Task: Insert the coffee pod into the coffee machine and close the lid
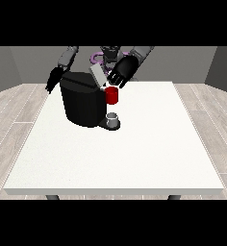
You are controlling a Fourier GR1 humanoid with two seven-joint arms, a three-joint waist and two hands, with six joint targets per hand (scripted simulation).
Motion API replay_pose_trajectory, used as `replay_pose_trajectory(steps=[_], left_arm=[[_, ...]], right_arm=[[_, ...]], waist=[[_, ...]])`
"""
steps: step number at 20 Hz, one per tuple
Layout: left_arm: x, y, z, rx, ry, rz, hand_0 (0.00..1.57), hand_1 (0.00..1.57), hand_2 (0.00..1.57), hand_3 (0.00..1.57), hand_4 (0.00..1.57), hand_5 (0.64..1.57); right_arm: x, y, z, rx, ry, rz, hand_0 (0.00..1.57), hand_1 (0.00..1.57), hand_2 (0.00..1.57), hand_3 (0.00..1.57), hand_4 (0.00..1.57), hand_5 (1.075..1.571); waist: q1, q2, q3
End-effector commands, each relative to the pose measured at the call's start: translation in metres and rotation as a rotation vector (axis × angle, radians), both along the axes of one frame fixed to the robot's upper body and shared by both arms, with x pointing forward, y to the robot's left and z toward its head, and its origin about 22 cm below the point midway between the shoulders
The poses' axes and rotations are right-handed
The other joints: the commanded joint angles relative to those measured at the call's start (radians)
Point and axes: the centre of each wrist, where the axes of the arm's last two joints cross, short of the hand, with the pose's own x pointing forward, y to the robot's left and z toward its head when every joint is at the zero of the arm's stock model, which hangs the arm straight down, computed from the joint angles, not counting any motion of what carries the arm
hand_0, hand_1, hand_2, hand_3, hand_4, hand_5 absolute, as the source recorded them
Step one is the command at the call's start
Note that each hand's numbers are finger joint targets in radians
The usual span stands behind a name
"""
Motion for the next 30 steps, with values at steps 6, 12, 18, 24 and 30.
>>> replay_pose_trajectory(steps=[6,12,18,24,30], left_arm=[[0.003,-0.006,0.015,-0.011,-0.025,0.006,1.19,1.19,1.23,1.20,0.44,1.571],[0.002,0.009,0.019,-0.008,-0.028,0.021,1.17,1.17,1.24,1.19,0.41,1.571],[0.002,0.019,0.016,-0.015,-0.075,0.040,1.20,1.20,1.25,1.20,0.37,1.571],[0.003,-0.016,0.020,0.011,-0.069,-0.021,1.19,1.19,1.21,1.17,0.36,1.571],[0.001,-0.001,0.029,0.103,-0.137,0.037,1.22,1.22,1.23,1.10,0.00,1.571]], right_arm=[[0.012,0.002,0.022,-0.023,-0.033,0.004,0.00,0.00,0.00,0.00,0.15,1.571],[0.002,0.020,0.006,-0.004,-0.010,0.002,0.00,0.00,0.00,0.00,0.17,1.571],[0.004,0.006,0.018,-0.003,-0.041,0.048,0.00,0.00,0.00,0.00,0.00,1.571],[0.008,0.010,0.001,0.000,0.016,-0.019,0.00,0.00,0.00,0.00,0.00,1.571],[0.012,0.009,0.018,0.018,-0.018,0.014,0.00,0.00,0.00,0.00,0.00,1.571]], waist=[[-0.015,0.045,0.0000],[-0.028,0.041,-0.0002],[-0.055,0.061,-0.0002],[0.014,0.016,0.0002],[-0.027,0.056,0.0002]])
